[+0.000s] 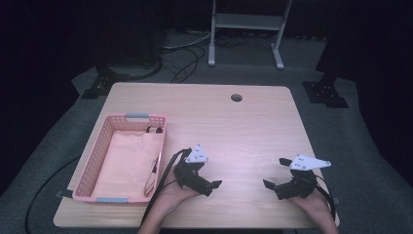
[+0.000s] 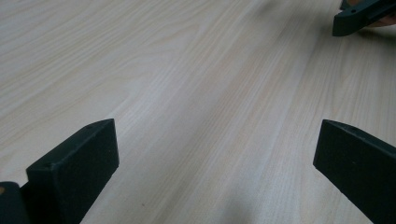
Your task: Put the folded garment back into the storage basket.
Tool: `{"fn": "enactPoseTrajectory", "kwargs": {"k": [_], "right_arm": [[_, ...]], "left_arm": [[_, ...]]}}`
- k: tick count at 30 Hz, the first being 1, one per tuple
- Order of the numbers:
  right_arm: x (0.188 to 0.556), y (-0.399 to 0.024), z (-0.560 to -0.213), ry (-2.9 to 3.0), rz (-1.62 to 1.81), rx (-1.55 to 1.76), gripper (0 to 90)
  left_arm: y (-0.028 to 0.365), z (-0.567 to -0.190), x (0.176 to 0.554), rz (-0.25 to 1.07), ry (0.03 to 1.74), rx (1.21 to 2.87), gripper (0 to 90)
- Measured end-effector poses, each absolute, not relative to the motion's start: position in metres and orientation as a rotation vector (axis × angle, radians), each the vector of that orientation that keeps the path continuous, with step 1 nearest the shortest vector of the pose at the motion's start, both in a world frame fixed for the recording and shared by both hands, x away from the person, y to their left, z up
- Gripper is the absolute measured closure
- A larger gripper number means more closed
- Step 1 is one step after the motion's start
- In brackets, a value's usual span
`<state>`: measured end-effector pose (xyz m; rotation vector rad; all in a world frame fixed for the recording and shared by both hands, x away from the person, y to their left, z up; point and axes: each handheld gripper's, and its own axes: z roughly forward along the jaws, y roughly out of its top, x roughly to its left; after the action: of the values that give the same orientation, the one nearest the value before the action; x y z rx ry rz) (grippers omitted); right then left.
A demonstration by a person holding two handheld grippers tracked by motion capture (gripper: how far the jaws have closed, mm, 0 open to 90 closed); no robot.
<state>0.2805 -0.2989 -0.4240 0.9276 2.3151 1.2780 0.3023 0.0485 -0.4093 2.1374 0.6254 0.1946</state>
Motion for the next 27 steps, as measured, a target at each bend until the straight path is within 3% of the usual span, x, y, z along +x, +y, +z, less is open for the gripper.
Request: {"fn": "enactPoseTrajectory", "kwargs": {"k": [27], "right_arm": [[0.281,-0.298,-0.443,2.398,1.113,0.959,0.0]], "left_arm": [[0.042,-0.433,0.300,0.196,0.652,2.225,0.0]]}}
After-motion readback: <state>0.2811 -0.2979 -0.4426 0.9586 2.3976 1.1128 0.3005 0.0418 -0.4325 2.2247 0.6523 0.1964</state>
